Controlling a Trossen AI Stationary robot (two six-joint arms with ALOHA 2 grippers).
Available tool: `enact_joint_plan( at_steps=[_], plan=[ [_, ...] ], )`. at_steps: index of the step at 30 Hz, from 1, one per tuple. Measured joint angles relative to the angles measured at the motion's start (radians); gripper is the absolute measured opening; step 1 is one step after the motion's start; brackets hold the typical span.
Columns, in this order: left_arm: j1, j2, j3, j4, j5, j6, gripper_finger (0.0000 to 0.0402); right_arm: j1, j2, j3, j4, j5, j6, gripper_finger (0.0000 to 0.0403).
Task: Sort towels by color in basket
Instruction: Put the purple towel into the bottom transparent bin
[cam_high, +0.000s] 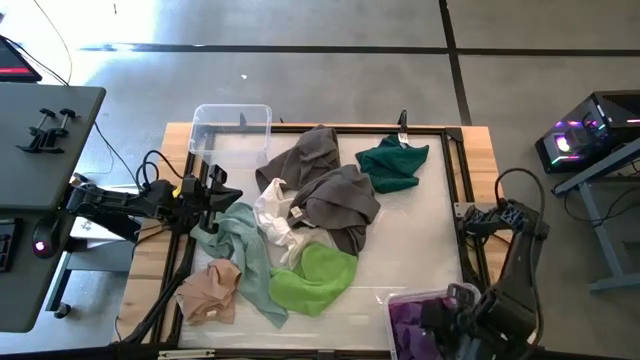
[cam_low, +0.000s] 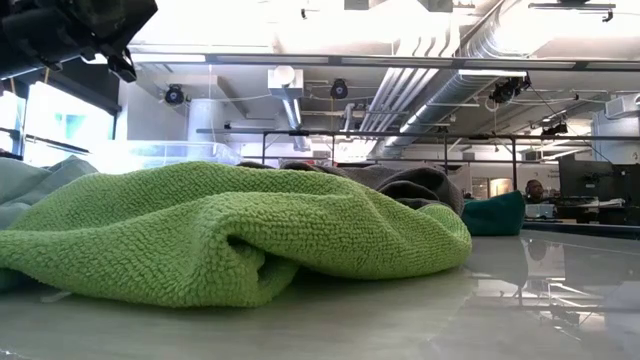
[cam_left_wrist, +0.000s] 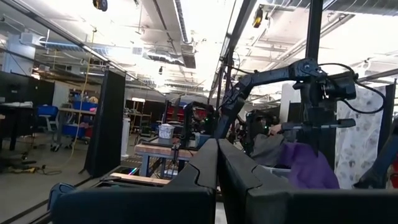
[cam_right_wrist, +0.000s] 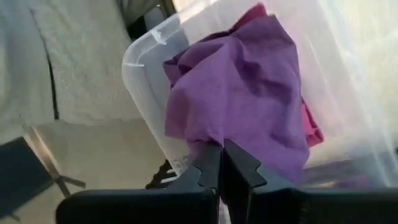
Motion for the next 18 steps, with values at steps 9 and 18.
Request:
enact_joint_plan(
  at_steps=[9,18],
  plan=[
    [0.0,0.0,0.0,-0.001,0.0,0.015,0.0,-0.002,0.003,-0.287,0.206,-0.088,0.056,0.0001],
    [0.0,0.0,0.0,0.009,0.0,0.026,0.0,-0.059,-0.001,-0.43,0.15,-0.183,0.099,0.0058]
  ],
)
